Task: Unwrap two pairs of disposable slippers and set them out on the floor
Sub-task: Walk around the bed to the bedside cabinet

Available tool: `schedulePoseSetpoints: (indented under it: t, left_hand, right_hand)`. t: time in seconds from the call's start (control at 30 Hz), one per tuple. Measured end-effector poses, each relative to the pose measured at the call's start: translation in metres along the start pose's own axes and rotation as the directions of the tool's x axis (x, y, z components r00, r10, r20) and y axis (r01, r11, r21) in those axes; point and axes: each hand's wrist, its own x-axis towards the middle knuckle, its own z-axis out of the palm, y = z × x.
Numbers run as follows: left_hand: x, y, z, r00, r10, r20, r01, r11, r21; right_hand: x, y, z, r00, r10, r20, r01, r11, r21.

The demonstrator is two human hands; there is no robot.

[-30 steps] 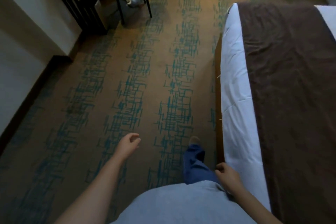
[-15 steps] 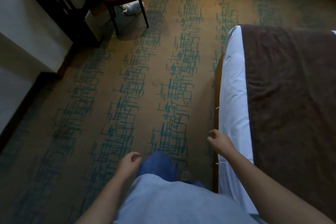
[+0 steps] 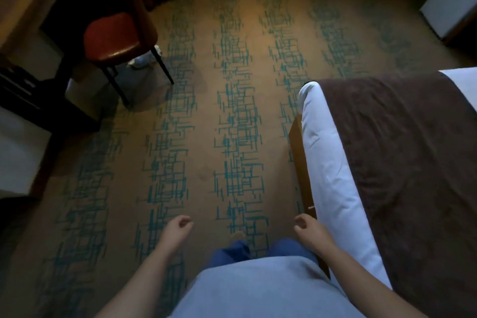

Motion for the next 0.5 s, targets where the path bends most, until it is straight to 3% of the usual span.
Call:
schedulePoseSetpoints:
  t: [0.23, 0.5]
  left_hand:
    - [0.091, 0.130, -0.035, 0.993, 0.117, 0.010, -0.118, 0.993, 0.034]
    - [0.178, 0.238, -0.009, 0.995, 0.077, 0.064, -0.078, 0.997, 0.016]
  right_hand:
    - [0.063, -0.041, -0.043, 0.997, 0.074, -0.006, -0.073, 0.991, 0.110]
    - [0.198, -0.103, -0.153, 0.998, 0.055, -0.015, -0.053, 0.993, 0.106]
